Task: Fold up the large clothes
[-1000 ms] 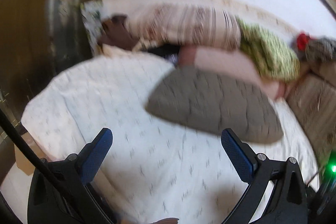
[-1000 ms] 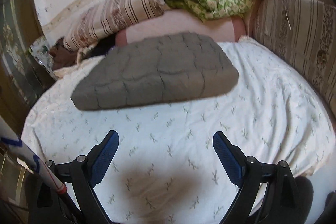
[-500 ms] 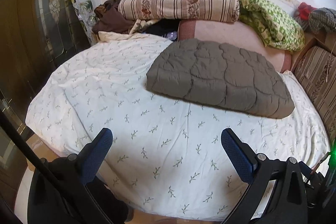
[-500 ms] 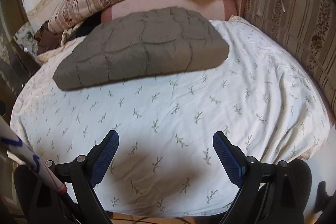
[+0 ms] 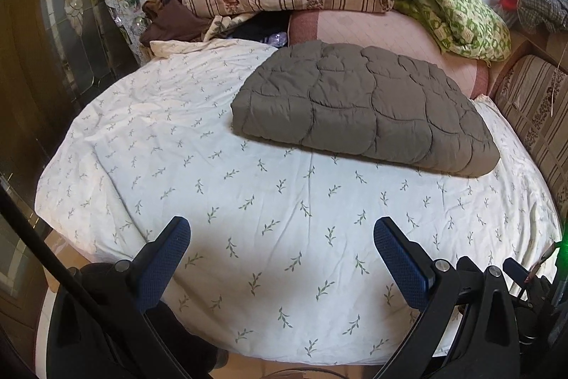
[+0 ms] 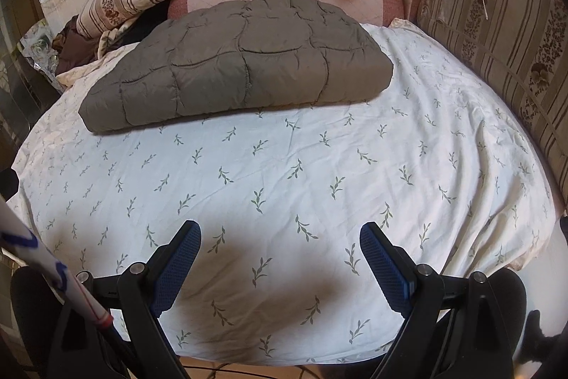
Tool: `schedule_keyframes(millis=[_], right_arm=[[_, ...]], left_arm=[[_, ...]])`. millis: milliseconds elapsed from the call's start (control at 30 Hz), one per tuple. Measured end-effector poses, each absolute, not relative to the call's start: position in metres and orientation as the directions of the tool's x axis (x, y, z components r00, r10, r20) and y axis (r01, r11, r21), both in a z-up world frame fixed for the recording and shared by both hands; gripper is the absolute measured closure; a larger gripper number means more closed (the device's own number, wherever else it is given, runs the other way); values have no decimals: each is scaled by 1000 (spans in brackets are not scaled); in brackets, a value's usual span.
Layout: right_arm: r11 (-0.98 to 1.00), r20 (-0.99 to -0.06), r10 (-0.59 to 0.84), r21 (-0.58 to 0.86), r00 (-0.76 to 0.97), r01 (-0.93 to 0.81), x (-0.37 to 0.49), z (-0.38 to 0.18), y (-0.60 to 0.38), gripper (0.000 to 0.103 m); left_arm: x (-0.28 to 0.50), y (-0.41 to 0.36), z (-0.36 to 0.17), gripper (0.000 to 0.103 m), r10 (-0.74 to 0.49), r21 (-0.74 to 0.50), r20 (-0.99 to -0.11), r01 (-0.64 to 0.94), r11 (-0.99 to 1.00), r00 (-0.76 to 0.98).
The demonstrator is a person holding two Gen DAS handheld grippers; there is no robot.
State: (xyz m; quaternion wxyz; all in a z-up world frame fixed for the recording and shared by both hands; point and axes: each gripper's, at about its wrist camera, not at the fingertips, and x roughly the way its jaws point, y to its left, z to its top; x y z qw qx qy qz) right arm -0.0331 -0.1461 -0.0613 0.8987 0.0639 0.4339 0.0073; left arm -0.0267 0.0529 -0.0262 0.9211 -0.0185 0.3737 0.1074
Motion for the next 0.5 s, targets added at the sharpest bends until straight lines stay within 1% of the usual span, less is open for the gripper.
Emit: schedule_keyframes(millis=[233, 500], right_arm=[[993, -789, 62, 110, 612, 41, -30, -65, -142, 9], [995, -792, 54, 96, 608, 37, -28, -66, -140, 9]], left_arm=[[-22, 56, -33, 0, 164, 31, -718, -204, 978, 676], [-21, 55, -35, 0, 159, 35, -721, -193, 981, 675]])
